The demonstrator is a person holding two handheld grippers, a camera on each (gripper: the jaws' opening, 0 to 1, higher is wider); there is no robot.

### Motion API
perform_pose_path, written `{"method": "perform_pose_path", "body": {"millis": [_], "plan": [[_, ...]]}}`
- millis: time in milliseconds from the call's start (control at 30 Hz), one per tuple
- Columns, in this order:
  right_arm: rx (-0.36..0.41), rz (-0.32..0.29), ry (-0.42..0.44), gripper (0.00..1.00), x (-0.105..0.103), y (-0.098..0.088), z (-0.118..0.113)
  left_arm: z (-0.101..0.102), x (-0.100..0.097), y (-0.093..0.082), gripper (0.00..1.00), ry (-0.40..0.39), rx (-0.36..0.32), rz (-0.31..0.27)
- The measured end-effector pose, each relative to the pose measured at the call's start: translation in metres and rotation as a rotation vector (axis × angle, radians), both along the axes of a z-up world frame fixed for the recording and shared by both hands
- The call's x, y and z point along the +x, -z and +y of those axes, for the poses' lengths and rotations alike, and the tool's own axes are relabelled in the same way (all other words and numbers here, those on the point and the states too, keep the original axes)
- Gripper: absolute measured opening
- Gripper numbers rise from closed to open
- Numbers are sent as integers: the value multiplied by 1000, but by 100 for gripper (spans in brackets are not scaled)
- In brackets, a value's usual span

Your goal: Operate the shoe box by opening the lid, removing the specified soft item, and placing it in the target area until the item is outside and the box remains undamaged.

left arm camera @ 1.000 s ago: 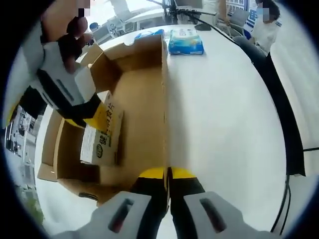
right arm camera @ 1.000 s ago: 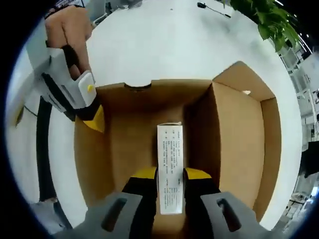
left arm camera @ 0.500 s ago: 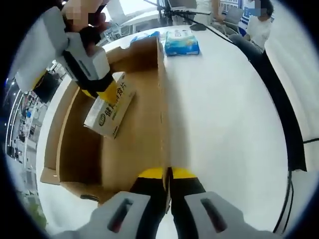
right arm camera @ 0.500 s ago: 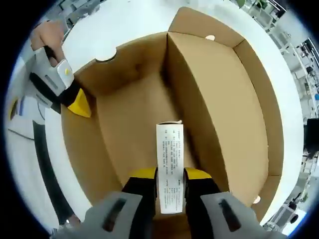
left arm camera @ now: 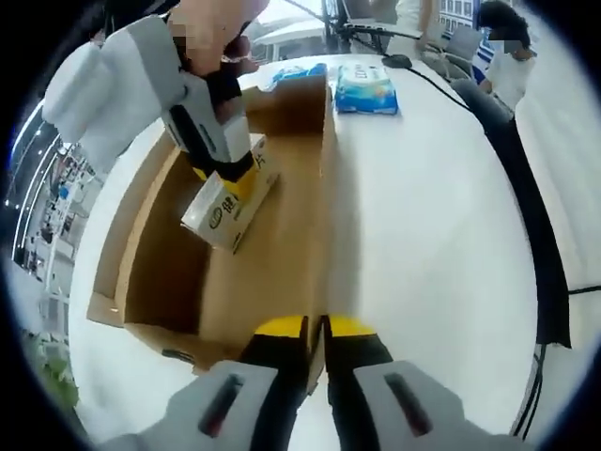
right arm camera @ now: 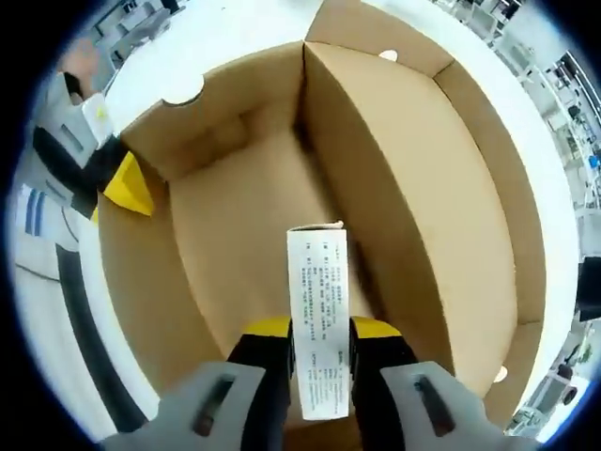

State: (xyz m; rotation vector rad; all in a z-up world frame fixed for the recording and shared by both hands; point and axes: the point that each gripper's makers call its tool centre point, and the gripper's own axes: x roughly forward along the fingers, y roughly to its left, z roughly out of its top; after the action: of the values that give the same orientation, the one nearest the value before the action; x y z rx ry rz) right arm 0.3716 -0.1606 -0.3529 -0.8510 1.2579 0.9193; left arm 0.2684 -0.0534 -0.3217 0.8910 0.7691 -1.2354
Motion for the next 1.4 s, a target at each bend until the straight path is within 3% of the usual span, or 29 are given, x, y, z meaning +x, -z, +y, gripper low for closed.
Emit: {"method": "perform_pose_path", "body": {"millis": [67, 167, 233, 300, 433, 633, 700, 833, 1000, 1133, 1267, 1333, 1400], "plan": [[3, 8, 22, 20, 0, 1, -1, 1, -2, 4, 4, 5, 12, 0], [2, 15, 36, 20, -3, 1, -1, 0, -5, 8, 1, 110, 29, -7], [15, 2, 53, 19, -1, 1, -2, 2, -4, 9, 0, 85, 4, 28], [37, 12, 129, 19, -6, 2, -3, 1, -4, 9, 0, 106, -3, 21], [79, 45, 202, 19, -12, 2, -7, 0, -6, 9, 0, 171, 16, -12], [101, 22, 219, 19, -21, -3, -22, -1, -7, 14, 0, 122, 7, 8], [159, 5, 280, 19, -20, -9, -20, 0, -6, 14, 0, 68, 9, 23], [185, -1, 344, 19, -26, -21, -24, 0, -8, 14, 0, 95, 26, -4], [283, -7, 548, 19, -31, -27, -27, 1, -8, 13, 0, 79, 31, -7], [267, -55, 501, 19, -43, -32, -35, 1, -7, 12, 0, 95, 32, -5], [279, -70, 509, 19, -51, -38, -39, 2, -6, 12, 0, 104, 24, 14], [323, -115, 529, 19, -51, -50, -38, 2, -8, 12, 0, 116, 29, 6], [354, -105, 562, 19, -57, -56, -36, 3, -9, 12, 0, 111, 27, 2]]}}
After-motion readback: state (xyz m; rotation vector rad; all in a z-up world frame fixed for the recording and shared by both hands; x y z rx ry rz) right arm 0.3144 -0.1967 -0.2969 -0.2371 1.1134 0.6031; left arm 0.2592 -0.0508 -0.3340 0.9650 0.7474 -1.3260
